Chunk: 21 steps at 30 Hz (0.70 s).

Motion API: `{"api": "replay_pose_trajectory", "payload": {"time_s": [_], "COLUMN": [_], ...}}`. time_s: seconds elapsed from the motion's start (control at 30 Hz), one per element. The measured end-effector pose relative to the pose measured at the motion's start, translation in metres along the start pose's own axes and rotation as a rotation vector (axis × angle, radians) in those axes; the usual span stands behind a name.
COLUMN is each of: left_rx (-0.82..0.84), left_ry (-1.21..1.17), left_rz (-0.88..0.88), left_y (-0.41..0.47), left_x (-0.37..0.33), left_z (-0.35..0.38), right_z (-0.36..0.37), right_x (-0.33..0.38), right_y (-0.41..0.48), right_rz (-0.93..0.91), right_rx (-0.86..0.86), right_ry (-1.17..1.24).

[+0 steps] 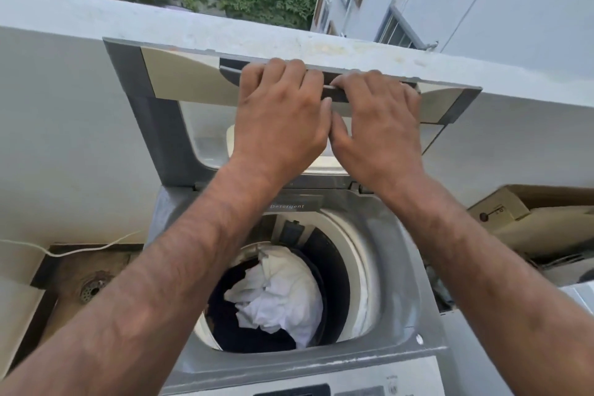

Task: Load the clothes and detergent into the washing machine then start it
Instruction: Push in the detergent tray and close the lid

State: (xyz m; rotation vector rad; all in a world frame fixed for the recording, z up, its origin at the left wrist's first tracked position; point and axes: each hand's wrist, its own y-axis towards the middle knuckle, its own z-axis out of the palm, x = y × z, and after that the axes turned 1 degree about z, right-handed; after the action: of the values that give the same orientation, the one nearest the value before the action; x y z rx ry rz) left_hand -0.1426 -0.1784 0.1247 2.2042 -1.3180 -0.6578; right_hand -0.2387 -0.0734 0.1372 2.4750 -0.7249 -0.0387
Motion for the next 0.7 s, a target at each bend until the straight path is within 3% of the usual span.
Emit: {"api": "replay_pose_trajectory", "payload": {"time_s": [0.17, 0.7], "left_rx": [-0.055, 0.056], "left_ry": [0.018, -0.085], "left_rz": [0.029, 0.000], "left_y": [-0.005, -0.025], "left_x": [0.001, -0.021], "left_z": [0.003, -0.036], "right_z": [0.000, -0.029], "right_x": [-0.009, -0.011], "right_y": [0.002, -0.032], "right_rz": [-0.039, -0.132], "right_rx": [0.055, 0.023], "right_ry": [0.003, 0.021]}}
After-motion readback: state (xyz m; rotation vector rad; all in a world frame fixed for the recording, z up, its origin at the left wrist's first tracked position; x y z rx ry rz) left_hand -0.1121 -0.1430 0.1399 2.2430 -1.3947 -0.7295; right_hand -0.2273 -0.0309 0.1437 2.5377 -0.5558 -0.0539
